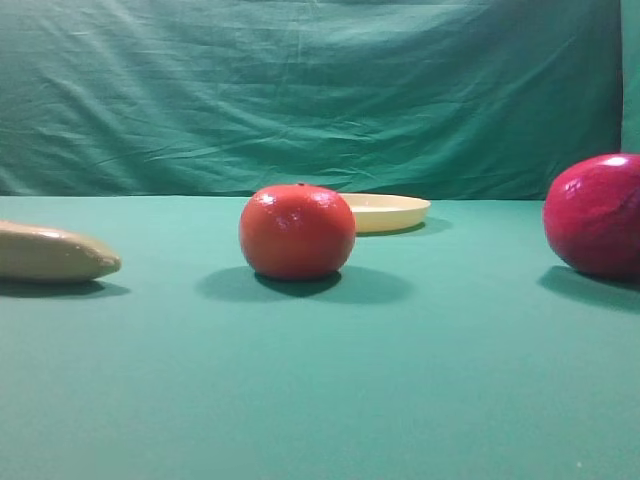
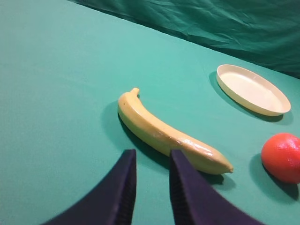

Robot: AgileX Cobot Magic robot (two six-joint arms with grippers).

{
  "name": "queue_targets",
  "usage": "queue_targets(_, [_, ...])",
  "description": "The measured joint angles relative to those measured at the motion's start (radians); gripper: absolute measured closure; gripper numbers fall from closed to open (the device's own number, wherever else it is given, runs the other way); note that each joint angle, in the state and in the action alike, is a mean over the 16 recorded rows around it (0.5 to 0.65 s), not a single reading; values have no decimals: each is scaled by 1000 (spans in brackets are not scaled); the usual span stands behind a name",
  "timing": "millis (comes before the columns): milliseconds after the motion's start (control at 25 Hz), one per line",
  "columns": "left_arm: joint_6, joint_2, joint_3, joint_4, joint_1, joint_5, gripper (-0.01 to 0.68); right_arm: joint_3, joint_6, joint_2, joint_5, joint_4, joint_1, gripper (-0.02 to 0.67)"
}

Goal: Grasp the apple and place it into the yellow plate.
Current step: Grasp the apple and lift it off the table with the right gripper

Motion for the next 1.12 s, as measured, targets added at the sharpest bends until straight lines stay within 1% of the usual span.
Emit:
queue_targets(200, [0,0,0,0,0,0,516,-74,-120,198,69,55,0,649])
queue_targets(360, [0,0,0,0,0,0,516,-120,-196,330,87,80,0,649])
queue_targets(440, [0,0,0,0,0,0,516,-140,-226,386,81,87,0,639])
queue_targets(520, [0,0,0,0,0,0,516,-158,-255,436,72,93,0,614])
queue_targets(640, [0,0,0,0,0,0,516,-187,-297,501,58,98,0,535])
queue_targets(840, [0,0,0,0,0,0,516,-239,-350,595,39,100,0,338])
queue_targets(1000, [0,0,0,0,0,0,516,-281,-364,663,35,97,0,177])
queue_targets(1120, [0,0,0,0,0,0,516,-308,-371,713,37,90,0,76])
